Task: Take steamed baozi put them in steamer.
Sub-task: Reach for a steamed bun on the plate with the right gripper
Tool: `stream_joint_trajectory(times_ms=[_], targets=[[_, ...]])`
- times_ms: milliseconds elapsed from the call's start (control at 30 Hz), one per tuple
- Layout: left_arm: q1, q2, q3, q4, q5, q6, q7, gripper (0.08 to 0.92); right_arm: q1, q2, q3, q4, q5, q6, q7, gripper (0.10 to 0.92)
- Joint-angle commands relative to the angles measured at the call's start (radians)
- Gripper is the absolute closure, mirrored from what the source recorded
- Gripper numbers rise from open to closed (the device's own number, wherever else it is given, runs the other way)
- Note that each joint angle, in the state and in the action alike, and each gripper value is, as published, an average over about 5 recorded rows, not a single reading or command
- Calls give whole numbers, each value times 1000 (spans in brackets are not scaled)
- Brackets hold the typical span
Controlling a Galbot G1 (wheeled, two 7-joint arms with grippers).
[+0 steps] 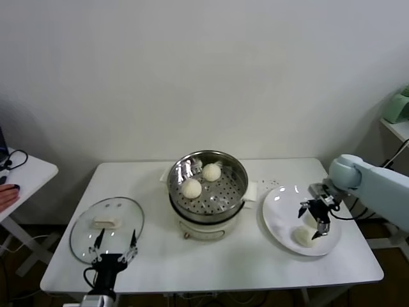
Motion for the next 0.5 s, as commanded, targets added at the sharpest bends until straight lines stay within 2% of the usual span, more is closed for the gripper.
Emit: stream_joint_trajectory(times_ms=[33,500], targets=[[1,2,-1,4,-12,4,-1,177,-84,6,50,-25,-44,9,12,203],[2,-2,1,-2,-22,10,-4,177,-102,28,65,-52,-77,22,15,203]])
